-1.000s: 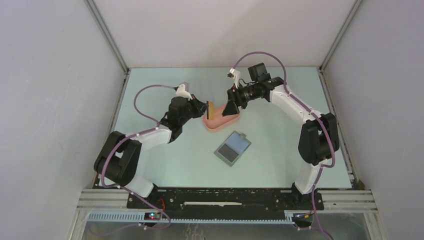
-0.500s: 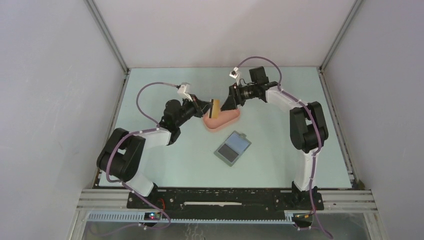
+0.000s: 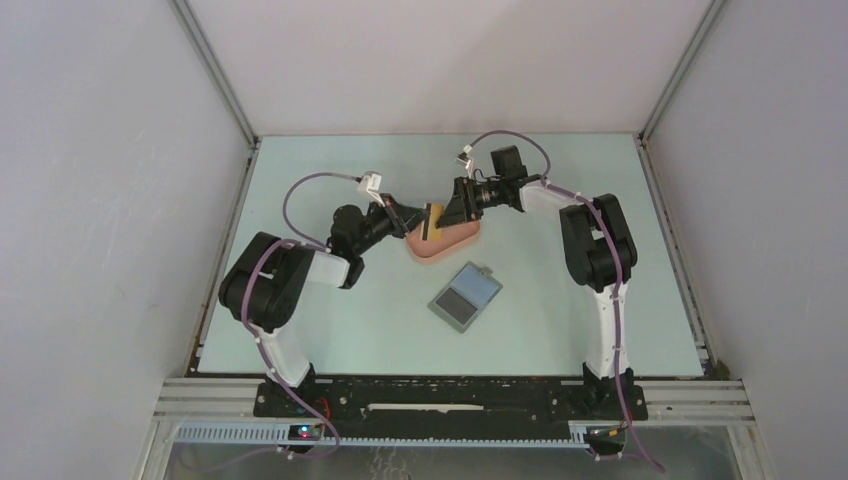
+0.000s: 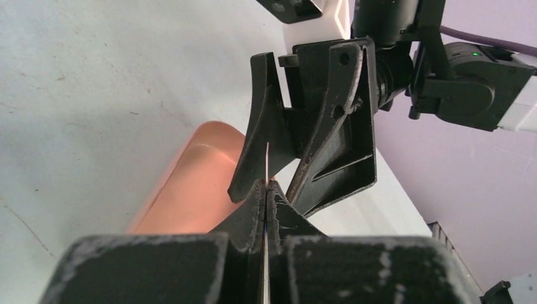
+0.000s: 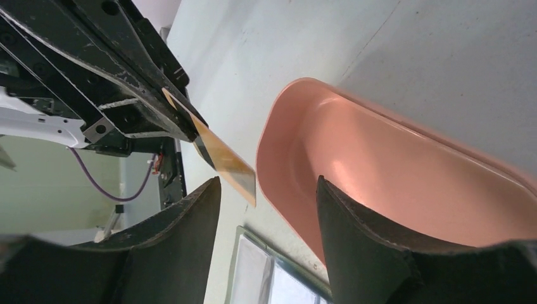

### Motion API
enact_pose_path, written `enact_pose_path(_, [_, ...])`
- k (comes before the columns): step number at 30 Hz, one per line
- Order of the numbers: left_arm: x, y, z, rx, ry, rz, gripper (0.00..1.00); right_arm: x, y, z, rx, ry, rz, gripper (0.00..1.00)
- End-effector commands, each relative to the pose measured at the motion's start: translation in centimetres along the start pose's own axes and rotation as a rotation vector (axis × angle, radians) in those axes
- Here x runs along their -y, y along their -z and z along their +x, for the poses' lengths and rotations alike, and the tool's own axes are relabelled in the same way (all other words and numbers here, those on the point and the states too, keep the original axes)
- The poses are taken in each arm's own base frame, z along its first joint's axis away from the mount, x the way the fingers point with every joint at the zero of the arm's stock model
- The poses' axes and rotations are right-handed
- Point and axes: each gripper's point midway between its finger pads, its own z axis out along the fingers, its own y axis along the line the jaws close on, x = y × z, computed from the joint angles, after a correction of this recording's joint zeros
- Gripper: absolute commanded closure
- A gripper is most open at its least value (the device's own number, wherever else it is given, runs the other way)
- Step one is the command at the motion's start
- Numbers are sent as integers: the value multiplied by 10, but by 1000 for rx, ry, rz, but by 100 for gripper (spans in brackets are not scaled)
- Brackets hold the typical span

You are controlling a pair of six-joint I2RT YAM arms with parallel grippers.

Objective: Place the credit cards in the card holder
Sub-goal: Pick up the credit card from the storage box, then insert the credit card into the card holder.

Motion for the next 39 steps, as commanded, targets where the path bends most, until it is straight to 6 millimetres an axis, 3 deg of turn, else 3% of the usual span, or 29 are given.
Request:
enact_pose_path(1, [13,-4,-13,47,6,90,100,-22,-5,-19,20,36,-104,36])
enact_pose_path(8, [12,-4,-13,52,26,102,100,-32,-14,-13,-6,15,-152,47])
enact_pose_path(12, [14,-1,-14,56,31,107,100,-37,-12,-14,-4,11,-173,64])
enact_pose_path(16, [19,2,-16,61,45,122,100,-45,-7,-13,-11,9,-203,89])
enact_pose_path(18, [23,4,-18,66,56,135,93,-51,-3,-13,-12,19,-216,99])
enact_pose_path(23, [39,18,-27,96,57,160,74,-69,10,-10,-20,78,-211,100])
enact_pose_path(30, [74,60,-45,156,-16,182,51,-102,35,4,-93,193,-166,100])
enact_pose_path(39, [116,118,-35,114,-184,201,41,-156,82,40,-128,442,-88,100])
